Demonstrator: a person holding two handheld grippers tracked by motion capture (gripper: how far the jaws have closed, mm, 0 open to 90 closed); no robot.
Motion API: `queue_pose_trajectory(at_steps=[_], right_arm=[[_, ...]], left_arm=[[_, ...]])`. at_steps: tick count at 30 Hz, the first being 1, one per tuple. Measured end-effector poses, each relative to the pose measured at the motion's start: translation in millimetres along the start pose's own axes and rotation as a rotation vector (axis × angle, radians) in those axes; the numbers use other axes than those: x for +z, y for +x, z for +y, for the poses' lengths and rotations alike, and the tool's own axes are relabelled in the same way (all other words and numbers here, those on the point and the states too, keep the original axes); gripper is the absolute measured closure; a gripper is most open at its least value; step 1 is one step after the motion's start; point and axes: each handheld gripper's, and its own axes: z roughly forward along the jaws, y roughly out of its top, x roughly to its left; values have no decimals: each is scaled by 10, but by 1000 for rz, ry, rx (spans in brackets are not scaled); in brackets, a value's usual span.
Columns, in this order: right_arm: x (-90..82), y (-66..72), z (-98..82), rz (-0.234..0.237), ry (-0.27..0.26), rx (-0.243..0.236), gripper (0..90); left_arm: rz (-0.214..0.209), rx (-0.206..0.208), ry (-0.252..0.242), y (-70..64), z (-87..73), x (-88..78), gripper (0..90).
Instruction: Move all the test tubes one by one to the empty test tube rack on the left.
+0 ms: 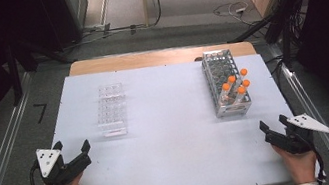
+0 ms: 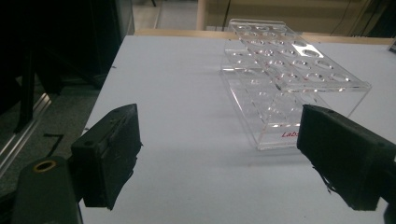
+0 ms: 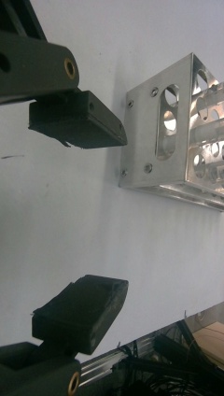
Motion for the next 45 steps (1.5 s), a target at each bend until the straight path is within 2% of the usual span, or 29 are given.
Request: queue_pose_trajectory(at_steps=[26,37,45], right_arm=[[176,206,245,54,-15,-26,306],[271,270,339,80,-22,-49,374],[398,349,464,98,-40,-60,480]], left_arm=[[9,0,1,-1,-5,9,137],[11,2,1,-6,-5,9,137],[11,3,3,-9,-6,12,137]])
